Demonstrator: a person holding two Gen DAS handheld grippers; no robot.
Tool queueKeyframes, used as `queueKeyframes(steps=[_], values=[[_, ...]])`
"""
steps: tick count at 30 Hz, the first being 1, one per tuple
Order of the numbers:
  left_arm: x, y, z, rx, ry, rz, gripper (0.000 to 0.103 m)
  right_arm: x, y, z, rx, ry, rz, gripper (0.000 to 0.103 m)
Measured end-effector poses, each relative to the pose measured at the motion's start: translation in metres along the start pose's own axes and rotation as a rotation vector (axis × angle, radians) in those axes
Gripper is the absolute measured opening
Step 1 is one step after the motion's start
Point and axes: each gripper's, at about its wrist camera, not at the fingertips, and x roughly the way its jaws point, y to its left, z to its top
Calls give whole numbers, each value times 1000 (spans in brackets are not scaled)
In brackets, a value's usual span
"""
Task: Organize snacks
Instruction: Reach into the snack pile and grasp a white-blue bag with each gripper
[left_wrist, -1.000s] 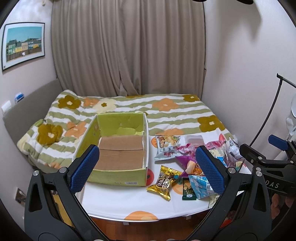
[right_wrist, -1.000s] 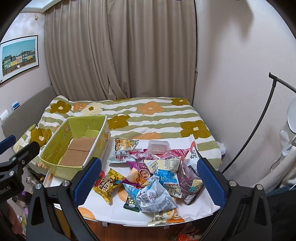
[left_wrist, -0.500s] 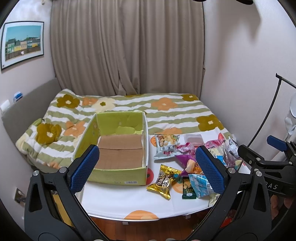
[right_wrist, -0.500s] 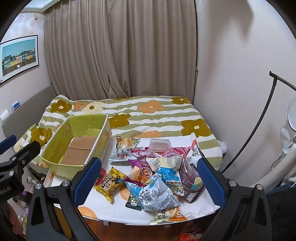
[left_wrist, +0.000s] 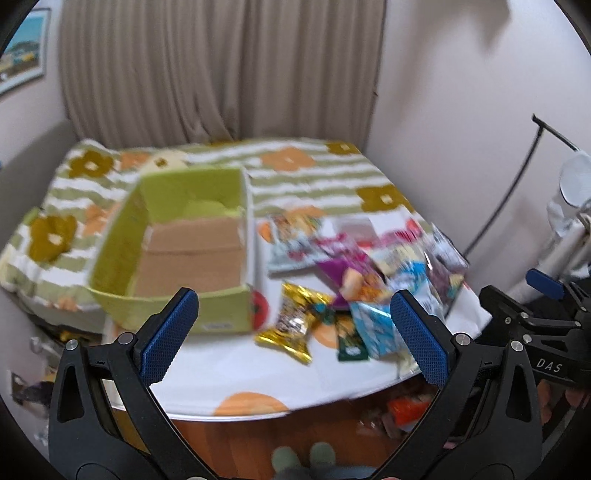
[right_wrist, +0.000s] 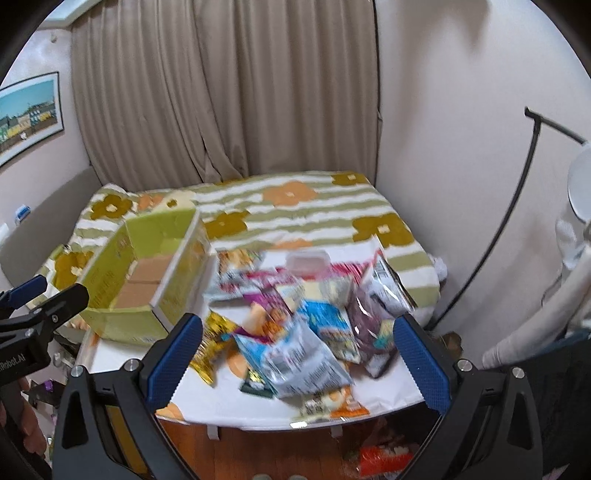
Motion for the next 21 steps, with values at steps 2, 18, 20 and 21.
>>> queueKeyframes(steps=[2,18,20,21], values=[[17,-8,-8,12,35,-22,103,9,-8,-11,-12,32,-7,103],[121,-157,-59,531,47,-48,103,89,-101,-21,-121,155,49,103],[133,-168,-65,596,54,-47,103,99,-109,-18,-133,161,66,103],[139,-173,-68,627,58,-38,103,104,-110,-18,-139,164,77,103]])
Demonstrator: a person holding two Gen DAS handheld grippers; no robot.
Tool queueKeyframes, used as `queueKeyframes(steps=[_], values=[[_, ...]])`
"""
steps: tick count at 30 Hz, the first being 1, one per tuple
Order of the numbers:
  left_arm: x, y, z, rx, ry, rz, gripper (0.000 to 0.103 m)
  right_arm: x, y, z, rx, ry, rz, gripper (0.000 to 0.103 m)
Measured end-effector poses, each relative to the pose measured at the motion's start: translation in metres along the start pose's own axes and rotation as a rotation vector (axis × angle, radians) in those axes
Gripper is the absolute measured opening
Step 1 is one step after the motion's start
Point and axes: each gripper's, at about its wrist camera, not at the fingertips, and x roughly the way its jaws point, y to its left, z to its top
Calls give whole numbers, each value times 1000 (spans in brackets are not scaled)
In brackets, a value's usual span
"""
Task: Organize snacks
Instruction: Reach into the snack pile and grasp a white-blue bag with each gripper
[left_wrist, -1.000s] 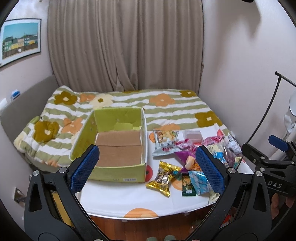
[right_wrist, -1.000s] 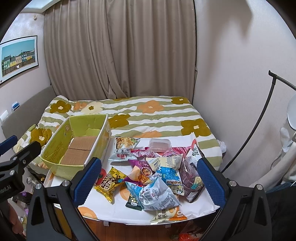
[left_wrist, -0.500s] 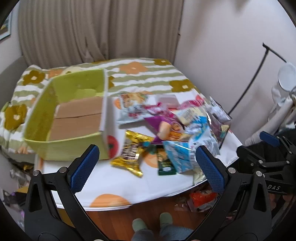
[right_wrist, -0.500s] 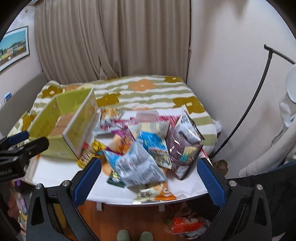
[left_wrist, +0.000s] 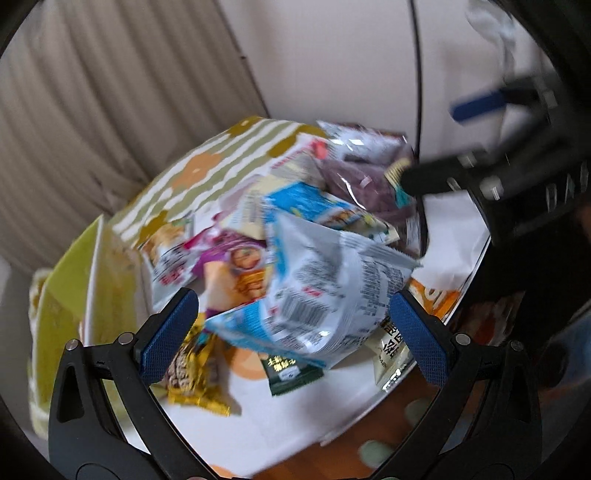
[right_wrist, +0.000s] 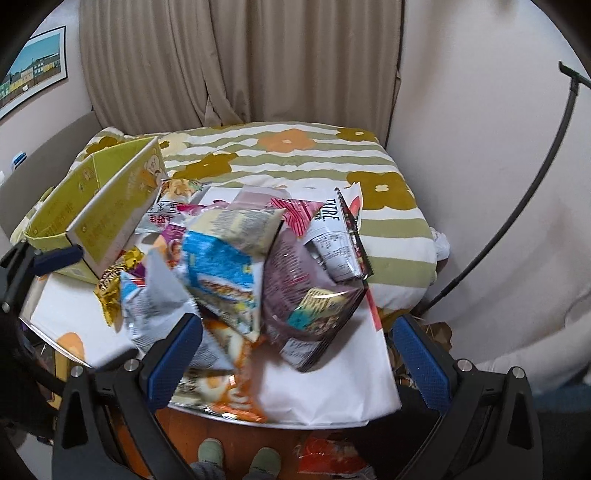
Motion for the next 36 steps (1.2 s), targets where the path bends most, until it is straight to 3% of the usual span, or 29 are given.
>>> queueKeyframes(steps=[4,11,17,21,32,34,35,36], values=[[19,-9,0,55,19,-4,103,16,-2,6,-18,10,50,103],[43,-1,-3,39,88,-58,100,44,9,27,-22,28,172,103],[57,11,-16,12,140,-100,75,65,27,42,-27,50,234,103],[63,28,-20,-54,163,-141,65,77,34,48,-29,67,248,103],[76,64,-30,-158,191,-187,62,105,40,55,42,118,233,102],[75,66,-32,-166,190,-184,62,107,44,54,34,127,230,94],[74,69,-33,-172,190,-183,62,109,45,54,32,133,234,85],[69,66,-33,-179,188,-181,62,109,46,54,33,137,235,85]])
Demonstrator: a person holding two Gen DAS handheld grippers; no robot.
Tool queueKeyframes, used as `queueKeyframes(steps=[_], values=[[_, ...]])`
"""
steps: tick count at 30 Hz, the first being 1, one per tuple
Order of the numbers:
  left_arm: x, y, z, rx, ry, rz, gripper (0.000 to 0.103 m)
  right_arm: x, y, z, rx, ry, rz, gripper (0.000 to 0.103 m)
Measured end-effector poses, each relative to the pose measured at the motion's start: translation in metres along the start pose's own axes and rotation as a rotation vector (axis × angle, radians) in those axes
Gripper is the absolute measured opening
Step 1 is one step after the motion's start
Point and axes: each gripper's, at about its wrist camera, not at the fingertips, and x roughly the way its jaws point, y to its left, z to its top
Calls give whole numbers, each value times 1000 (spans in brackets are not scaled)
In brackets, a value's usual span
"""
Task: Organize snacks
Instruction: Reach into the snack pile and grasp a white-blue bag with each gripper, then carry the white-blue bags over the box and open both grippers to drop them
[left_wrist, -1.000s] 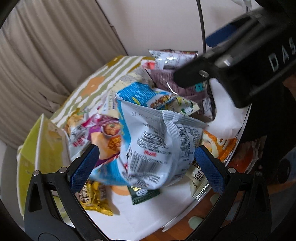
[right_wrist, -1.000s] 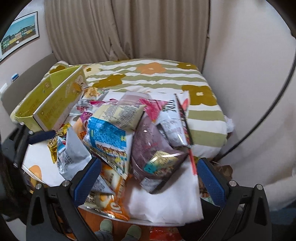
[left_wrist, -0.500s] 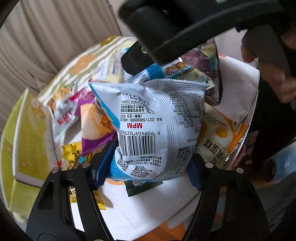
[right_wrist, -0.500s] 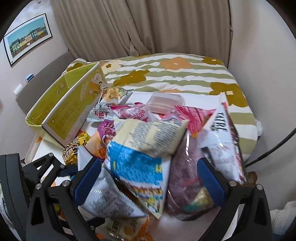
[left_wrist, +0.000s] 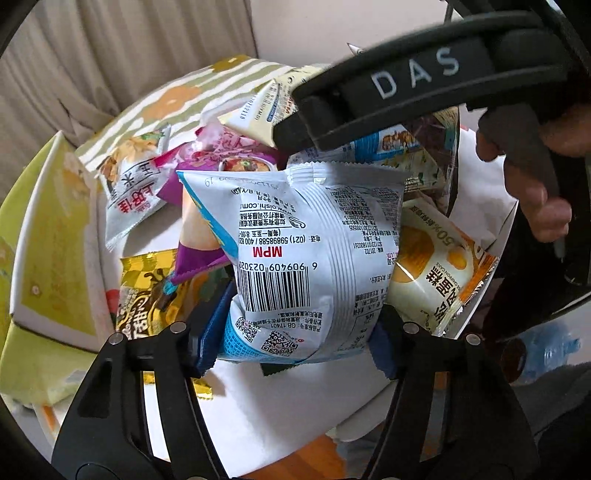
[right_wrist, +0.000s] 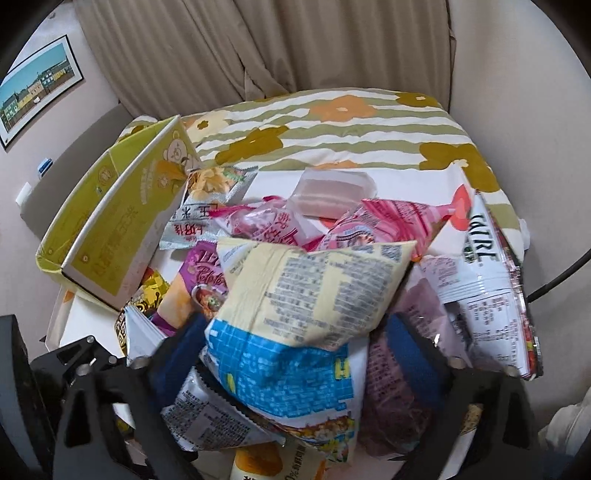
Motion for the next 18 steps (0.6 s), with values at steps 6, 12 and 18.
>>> queueKeyframes(steps=[6,12,18], values=[[-21,-3,-1,-50,-11,27,62,-12,-1,-2,24,-23,23,57],[-59,-1,2,-125,-55,70,62,-42,8,6,-5,-79,43,51],[-110,22,7,-269,-131,144,62,-81,27,29,-85,-159,59,51]])
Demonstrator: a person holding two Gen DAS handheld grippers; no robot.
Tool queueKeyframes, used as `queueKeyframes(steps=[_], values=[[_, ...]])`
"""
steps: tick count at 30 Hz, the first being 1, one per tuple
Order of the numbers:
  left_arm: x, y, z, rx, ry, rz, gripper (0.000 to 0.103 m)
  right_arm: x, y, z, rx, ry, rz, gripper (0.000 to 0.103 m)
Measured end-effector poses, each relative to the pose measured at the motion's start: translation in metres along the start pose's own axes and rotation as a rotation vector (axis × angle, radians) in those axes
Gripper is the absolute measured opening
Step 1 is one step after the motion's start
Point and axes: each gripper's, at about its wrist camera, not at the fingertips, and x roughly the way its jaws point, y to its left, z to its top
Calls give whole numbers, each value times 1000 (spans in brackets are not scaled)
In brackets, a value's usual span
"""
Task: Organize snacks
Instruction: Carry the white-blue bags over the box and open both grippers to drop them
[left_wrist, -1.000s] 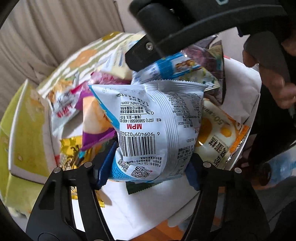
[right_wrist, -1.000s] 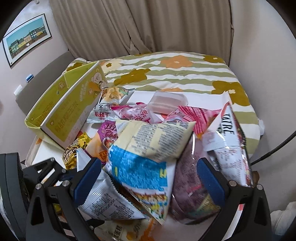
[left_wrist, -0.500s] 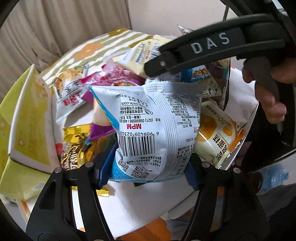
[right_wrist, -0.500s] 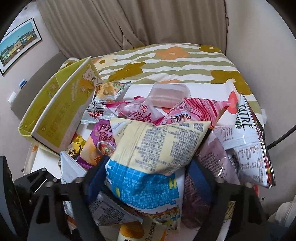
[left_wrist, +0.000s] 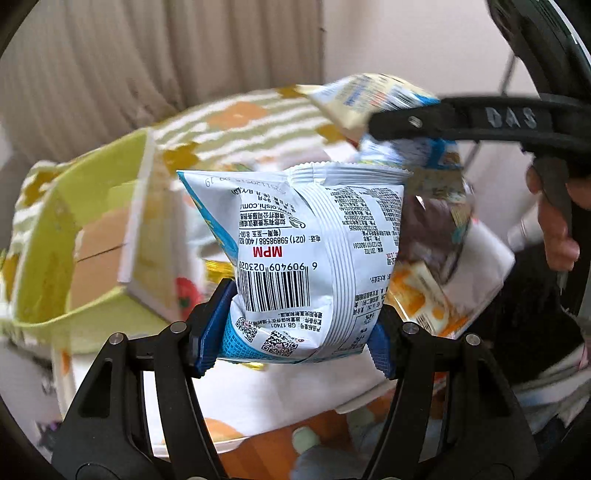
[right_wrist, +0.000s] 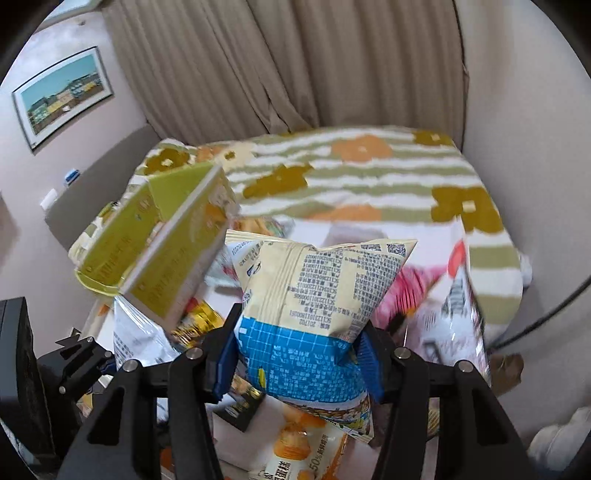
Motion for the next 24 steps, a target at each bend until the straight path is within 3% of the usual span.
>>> queueKeyframes(steps=[7,14,18,24], values=[[-34,78,24,-151,-84,100,62,-7,41,48,-67,-71,94,51],[-40,193,56,-231,-131,168,62,25,101,95,-110,-80,92,51],[-20,260,78,-259,-89,171,62,57,139,124,-89,-69,81,51],[32,338,102,-287,18,114,62,105,182,152,-49,-41,47,52]])
